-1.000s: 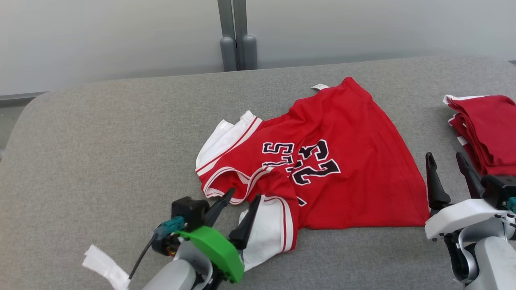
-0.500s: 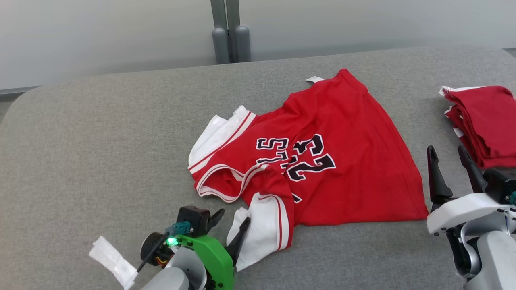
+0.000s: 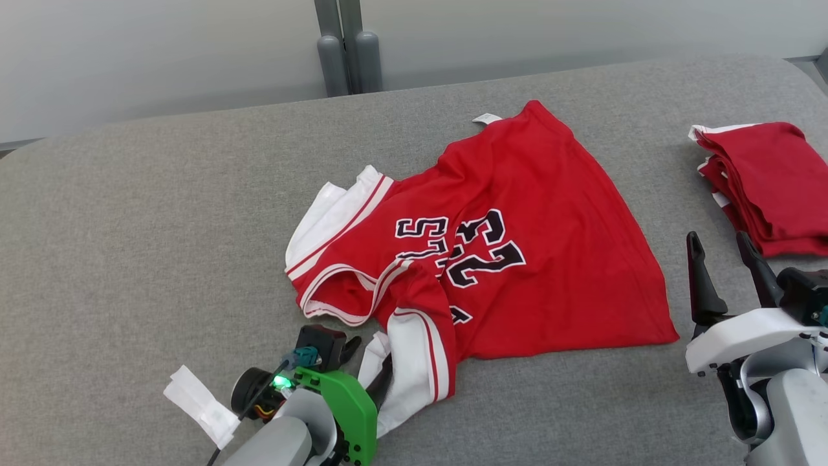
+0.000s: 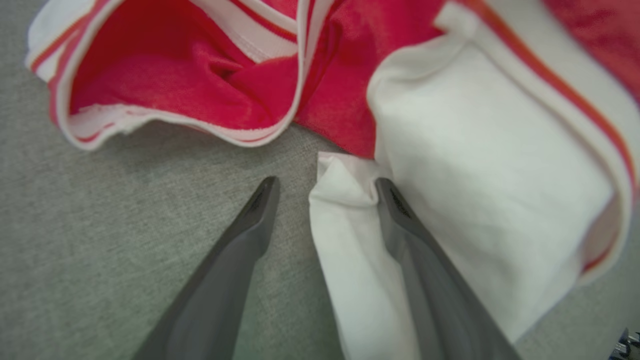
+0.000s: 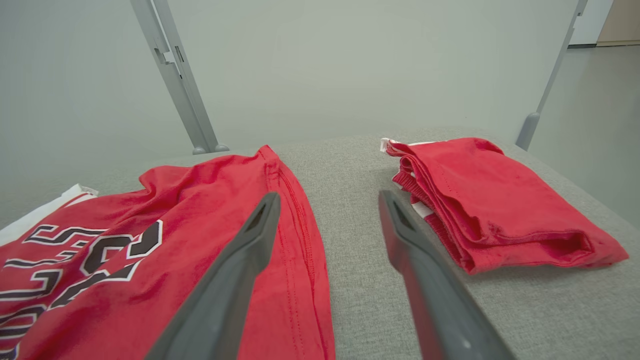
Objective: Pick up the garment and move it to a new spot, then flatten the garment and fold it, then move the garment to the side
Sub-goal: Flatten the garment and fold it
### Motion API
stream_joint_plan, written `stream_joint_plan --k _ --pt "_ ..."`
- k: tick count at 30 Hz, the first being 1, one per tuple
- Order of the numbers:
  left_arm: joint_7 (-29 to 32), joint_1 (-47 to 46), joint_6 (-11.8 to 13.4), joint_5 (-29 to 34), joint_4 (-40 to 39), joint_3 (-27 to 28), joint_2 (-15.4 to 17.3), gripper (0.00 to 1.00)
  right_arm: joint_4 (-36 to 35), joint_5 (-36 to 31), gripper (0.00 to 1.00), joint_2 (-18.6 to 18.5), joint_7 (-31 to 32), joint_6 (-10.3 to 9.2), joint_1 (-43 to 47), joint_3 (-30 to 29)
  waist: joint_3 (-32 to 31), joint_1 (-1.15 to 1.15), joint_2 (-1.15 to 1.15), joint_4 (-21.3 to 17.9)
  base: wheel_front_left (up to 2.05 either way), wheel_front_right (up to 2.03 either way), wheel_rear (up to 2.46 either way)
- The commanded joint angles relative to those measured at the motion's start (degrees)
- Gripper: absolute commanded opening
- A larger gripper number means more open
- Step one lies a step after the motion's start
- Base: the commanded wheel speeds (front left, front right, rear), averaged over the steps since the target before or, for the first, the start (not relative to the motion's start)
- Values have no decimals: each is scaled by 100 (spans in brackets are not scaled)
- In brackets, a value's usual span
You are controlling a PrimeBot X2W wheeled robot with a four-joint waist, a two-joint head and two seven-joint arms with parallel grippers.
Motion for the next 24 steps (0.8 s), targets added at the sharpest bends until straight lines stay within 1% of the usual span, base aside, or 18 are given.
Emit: stream_joint_plan --k 1,2,6,9,13,15,19,22,24 --pt "-32 -68 -55 75 126 -39 -36 18 15 25 100 -14 -24 -2 -45 -16 -2 0 0 16 0 0 0" --pt "-65 -89 -65 76 177 -54 -66 0 22 18 100 -8 -26 -2 -43 -23 -7 0 0 29 0 0 0" --pt "-306 -122 -137 -36 253 7 -123 0 47 -6 100 -11 -42 -2 -6 -70 -73 0 0 155 0 0 0" --pt "-458 -44 -164 -139 162 94 -69 0 64 -17 100 -7 -52 -2 62 -101 -150 0 0 299 0 0 0" --pt "-572 159 -15 -289 -162 270 124 0 58 -32 100 18 -59 -2 130 -130 -266 0 0 512 0 0 0" --pt "-559 318 151 -354 -421 381 295 0 55 -42 100 23 -51 -2 160 -159 -331 0 0 609 0 0 0" --pt "-459 887 561 -569 -1156 634 663 0 21 -52 100 44 -30 -2 280 -212 -454 0 0 722 0 0 0" --pt "-266 1358 944 -709 -1859 800 1038 0 -45 -74 100 62 -11 -2 331 -266 -479 0 0 765 0 0 0" --pt "-174 1627 1187 -765 -2320 907 1208 0 -66 -87 100 76 9 -2 370 -298 -484 0 0 781 0 0 0"
